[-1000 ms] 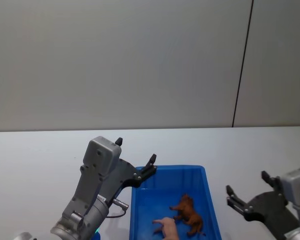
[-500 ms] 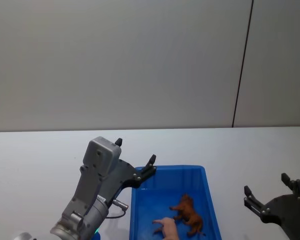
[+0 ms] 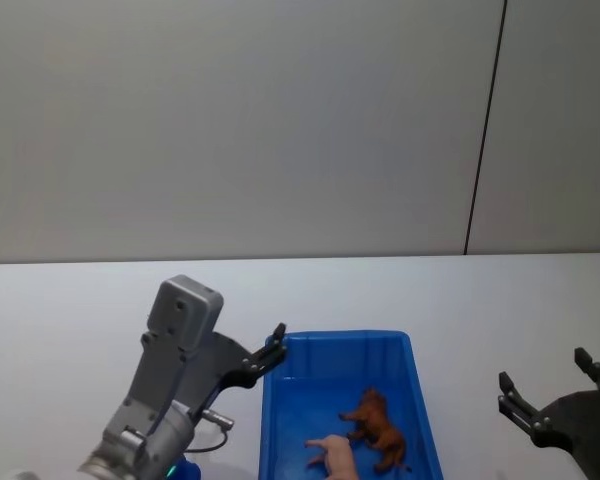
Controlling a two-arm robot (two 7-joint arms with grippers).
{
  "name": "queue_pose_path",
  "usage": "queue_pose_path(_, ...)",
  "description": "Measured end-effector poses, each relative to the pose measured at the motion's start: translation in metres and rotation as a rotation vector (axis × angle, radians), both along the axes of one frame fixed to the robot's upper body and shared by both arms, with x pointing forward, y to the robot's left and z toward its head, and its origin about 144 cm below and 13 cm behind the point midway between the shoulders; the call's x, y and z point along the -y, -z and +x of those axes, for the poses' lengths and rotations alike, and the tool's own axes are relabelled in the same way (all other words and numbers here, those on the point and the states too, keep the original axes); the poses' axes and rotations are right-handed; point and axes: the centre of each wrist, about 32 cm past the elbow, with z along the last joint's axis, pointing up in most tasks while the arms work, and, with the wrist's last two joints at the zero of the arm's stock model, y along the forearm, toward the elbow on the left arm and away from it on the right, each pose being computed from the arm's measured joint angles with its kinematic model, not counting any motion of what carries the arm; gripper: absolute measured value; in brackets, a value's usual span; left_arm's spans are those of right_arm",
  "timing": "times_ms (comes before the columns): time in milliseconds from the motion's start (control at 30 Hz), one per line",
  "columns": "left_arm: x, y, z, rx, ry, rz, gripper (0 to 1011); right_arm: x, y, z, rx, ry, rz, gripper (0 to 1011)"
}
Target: Pick up the two dolls from the table and place them into the box.
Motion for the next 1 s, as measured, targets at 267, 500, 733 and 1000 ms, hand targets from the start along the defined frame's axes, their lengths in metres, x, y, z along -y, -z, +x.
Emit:
queue_pose_path(267, -0.012, -0.001, -0.011, -0.089, -0.06, 0.01, 1001, 0.001, 0.0, -0.001, 0.001, 0.005, -0.001, 1001)
queue_pose_path(500, -0.021, 0.002, -0.02, -0.156, -0.108, 0.018, 1001, 0.001, 0.0, -0.001, 0.001, 0.008, 0.0, 1001)
queue_pose_path(733, -0.028, 0.007, -0.027, -0.222, -0.146, 0.013, 1001, 0.002, 0.0, -0.001, 0.002, 0.009, -0.001, 1001)
queue_pose_path(1000, -0.033, 0.016, -0.033, -0.287, -0.179, 0.005, 1001, 0.002, 0.0, -0.002, 0.002, 0.01, -0.001, 1001)
